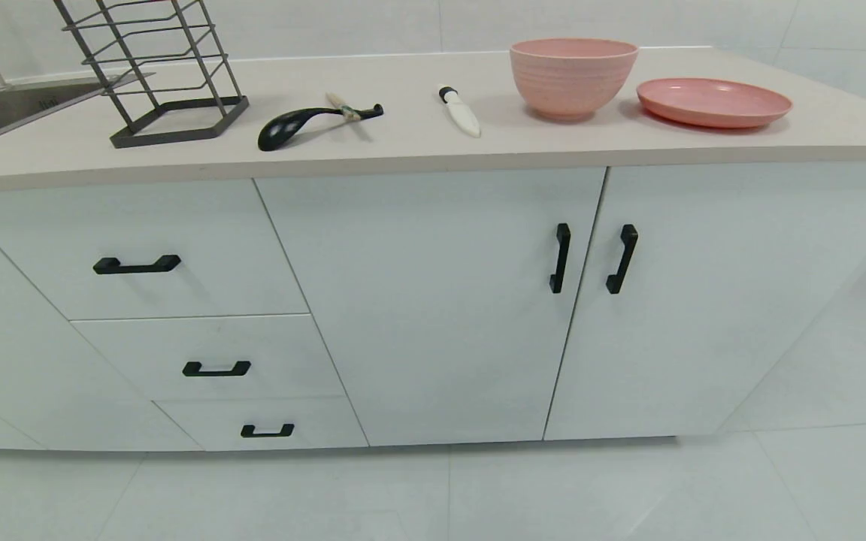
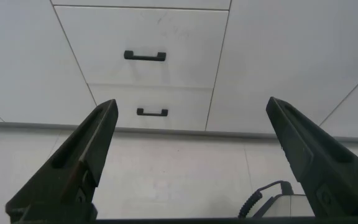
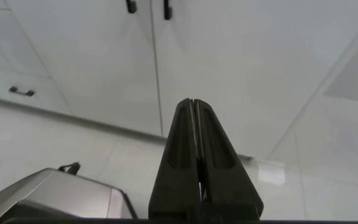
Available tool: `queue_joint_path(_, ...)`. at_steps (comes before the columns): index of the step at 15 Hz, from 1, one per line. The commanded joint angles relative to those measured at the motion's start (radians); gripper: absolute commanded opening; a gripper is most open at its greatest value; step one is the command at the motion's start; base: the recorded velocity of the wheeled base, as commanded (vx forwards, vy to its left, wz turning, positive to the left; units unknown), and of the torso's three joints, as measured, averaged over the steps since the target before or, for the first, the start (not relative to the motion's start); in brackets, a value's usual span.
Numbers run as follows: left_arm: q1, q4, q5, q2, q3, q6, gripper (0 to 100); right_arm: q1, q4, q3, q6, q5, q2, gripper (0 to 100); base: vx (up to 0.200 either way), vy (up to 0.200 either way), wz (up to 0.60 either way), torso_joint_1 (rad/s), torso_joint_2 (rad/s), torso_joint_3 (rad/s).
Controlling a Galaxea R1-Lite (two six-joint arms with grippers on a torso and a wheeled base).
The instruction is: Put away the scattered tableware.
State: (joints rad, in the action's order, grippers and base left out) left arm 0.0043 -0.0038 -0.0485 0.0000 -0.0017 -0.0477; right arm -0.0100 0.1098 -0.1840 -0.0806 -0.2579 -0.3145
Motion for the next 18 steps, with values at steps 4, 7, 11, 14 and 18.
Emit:
queue_joint_path(4,0.000,-0.001,-0.001,0.000,0.000,0.002,100,-0.022,0.353,0.005,-0.060,-0.106,-0.520,0,0.000,0.000,0.00,0.000,0.00,0.000)
queue_joint_path(7,0.000,-0.001,0.001,0.000,0.000,0.002,100,-0.038,0.449,0.090,-0.116,-0.181,-0.595,0,0.000,0.000,0.00,0.000,0.00,0.000)
queue_joint_path(11,0.000,-0.004,0.004,0.000,0.000,0.006,100,-0.051,0.556,0.132,-0.172,-0.253,-0.678,0,0.000,0.000,0.00,0.000,0.00,0.000)
queue_joint_path(14,-0.024,-0.177,0.128,0.083,-0.170,-0.055,100,-0.107,0.622,0.051,-0.197,-0.288,-0.861,0,0.000,0.000,0.00,0.000,0.00,0.000)
queue_joint_path(18,-0.170,-0.136,0.266,0.175,-0.182,0.103,100,-0.137,0.765,0.035,-0.205,-0.291,-0.983,0,0.000,0.000,0.00,0.000,0.00,0.000)
